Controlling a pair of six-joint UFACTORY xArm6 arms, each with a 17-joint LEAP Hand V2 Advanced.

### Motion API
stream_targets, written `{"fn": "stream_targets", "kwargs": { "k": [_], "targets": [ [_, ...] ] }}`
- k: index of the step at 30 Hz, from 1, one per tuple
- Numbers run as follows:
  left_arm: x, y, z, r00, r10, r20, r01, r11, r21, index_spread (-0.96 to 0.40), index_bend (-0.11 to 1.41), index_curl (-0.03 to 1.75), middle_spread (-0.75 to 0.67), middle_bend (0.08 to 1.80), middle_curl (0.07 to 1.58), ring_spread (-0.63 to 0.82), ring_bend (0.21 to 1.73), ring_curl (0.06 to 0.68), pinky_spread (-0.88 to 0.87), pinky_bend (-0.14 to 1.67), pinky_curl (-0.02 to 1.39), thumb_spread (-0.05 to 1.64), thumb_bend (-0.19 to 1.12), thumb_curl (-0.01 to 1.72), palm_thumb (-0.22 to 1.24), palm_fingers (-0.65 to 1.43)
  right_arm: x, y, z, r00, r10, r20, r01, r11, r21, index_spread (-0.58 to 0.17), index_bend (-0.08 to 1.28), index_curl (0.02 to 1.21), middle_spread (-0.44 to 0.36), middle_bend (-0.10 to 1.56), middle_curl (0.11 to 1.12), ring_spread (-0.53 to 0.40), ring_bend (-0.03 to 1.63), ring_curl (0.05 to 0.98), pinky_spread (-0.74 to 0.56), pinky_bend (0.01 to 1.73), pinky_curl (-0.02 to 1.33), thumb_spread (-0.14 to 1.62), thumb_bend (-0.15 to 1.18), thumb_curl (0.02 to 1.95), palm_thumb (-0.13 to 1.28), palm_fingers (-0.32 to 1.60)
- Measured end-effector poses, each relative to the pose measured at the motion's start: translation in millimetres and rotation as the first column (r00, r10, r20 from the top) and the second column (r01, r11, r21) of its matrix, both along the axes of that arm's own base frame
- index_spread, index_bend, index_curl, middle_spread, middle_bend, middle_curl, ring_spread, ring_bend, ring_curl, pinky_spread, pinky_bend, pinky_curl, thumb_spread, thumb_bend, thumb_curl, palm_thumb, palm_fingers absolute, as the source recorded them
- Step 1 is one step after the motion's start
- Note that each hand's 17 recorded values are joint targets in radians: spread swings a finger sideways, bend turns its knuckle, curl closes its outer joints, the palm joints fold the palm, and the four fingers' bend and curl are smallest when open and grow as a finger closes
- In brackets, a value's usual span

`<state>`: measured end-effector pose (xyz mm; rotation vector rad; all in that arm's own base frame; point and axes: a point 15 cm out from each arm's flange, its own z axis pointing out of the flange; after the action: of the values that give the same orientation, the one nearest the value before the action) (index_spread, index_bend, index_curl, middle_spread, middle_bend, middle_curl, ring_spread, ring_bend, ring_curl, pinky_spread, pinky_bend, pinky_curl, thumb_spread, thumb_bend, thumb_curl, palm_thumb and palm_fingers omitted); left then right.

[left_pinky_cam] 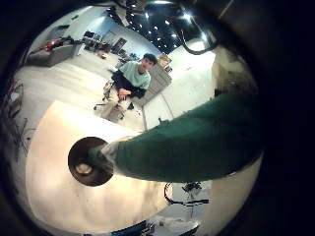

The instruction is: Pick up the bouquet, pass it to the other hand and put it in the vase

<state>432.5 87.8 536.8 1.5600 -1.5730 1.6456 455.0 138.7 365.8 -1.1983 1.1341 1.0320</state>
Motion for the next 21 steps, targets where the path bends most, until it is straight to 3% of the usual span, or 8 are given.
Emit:
{"fn": "stream_targets", "kwargs": {
  "k": [5,9,11,12,13,15,18,21],
  "targets": [
    [-1.6,-2.5,-13.6,1.000,-0.003,-0.018,0.002,0.999,-0.032,-0.67,0.32,1.53,-0.49,1.15,0.92,-0.42,1.42,0.565,-0.59,1.09,0.69,0.17,-0.03,0.91,1.07,1.08,-0.2,-1.0,0.6,1.000,-0.001,0.002,0.001,1.000,-0.001,-0.222,0.16,0.28,0.149,0.19,0.30,0.184,0.35,0.263,0.33,0.37,0.32,0.98,-0.02,0.51,0.91,0.04],
    [-5.6,-2.4,-22.2,0.999,0.000,-0.038,-0.001,1.000,-0.027,-0.64,0.19,1.53,-0.48,1.07,0.93,-0.44,1.32,0.539,-0.62,1.14,0.68,0.42,-0.07,0.82,0.83,0.99,-0.5,-1.0,0.9,1.000,0.000,0.002,0.000,1.000,0.000,-0.222,0.16,0.28,0.149,0.19,0.30,0.184,0.35,0.263,0.33,0.37,0.32,0.98,-0.02,0.51,0.91,0.04],
    [-5.6,0.2,-30.1,0.999,0.013,-0.053,-0.014,0.999,-0.029,-0.62,0.16,1.52,-0.48,1.05,0.93,-0.46,1.28,0.525,-0.63,1.12,0.67,0.50,-0.06,0.78,0.77,0.84,-0.5,-0.9,0.9,1.000,0.001,0.002,-0.001,1.000,0.000,-0.223,0.16,0.28,0.148,0.19,0.30,0.183,0.35,0.263,0.33,0.36,0.32,0.98,-0.02,0.51,0.91,0.05],
    [-4.9,2.3,-34.4,0.998,0.024,-0.063,-0.026,0.999,-0.026,-0.60,0.17,1.49,-0.46,1.00,0.93,-0.44,1.13,0.500,-0.62,1.04,0.66,0.63,-0.08,0.73,0.67,0.45,-0.8,-0.4,1.2,1.000,0.001,0.002,-0.001,1.000,0.000,-0.223,0.16,0.28,0.149,0.19,0.30,0.184,0.35,0.263,0.33,0.36,0.32,0.98,-0.02,0.51,0.91,0.05],
    [-3.9,5.3,-38.7,0.997,0.037,-0.074,-0.039,0.999,-0.020,-0.50,0.24,1.38,-0.24,0.67,0.82,-0.09,0.90,0.433,-0.21,0.68,0.59,0.78,-0.07,0.63,0.55,-0.12,-1.1,-0.1,1.7,1.000,0.003,0.002,-0.003,1.000,0.001,-0.223,0.16,0.28,0.149,0.19,0.30,0.184,0.35,0.263,0.33,0.36,0.32,0.98,-0.02,0.51,0.91,0.05],
    [-2.5,11.2,-45.4,0.994,0.059,-0.087,-0.060,0.998,-0.005,-0.34,0.10,1.24,0.08,0.38,0.65,0.19,0.81,0.327,0.15,0.56,0.47,0.84,-0.06,0.55,0.50,-0.22,-1.8,-0.3,4.0,1.000,0.005,0.002,-0.005,1.000,0.003,-0.224,0.16,0.28,0.149,0.19,0.30,0.185,0.35,0.263,0.33,0.36,0.32,0.98,-0.02,0.51,0.91,0.05],
    [0.9,25.0,-49.8,0.992,0.103,-0.076,-0.103,0.995,0.005,-0.03,0.03,0.97,0.39,0.24,0.50,0.43,0.72,0.267,0.45,0.49,0.39,0.87,-0.05,0.47,0.44,-0.23,-2.5,-0.2,7.0,1.000,0.005,0.007,-0.005,1.000,0.001,-0.224,0.17,0.28,0.149,0.19,0.30,0.185,0.35,0.262,0.33,0.35,0.32,0.98,-0.02,0.51,0.91,0.05],
    [1.4,43.7,-59.6,0.984,0.155,-0.088,-0.155,0.988,0.010,0.13,0.04,0.76,0.50,0.19,0.44,0.52,0.65,0.239,0.55,0.44,0.35,0.87,-0.04,0.42,0.41,-0.21,-3.8,0.4,9.5,1.000,0.008,0.014,-0.008,1.000,0.001,-0.223,0.17,0.28,0.149,0.18,0.30,0.185,0.35,0.262,0.33,0.35,0.32,0.98,-0.02,0.51,0.91,0.05]
  ]
}}
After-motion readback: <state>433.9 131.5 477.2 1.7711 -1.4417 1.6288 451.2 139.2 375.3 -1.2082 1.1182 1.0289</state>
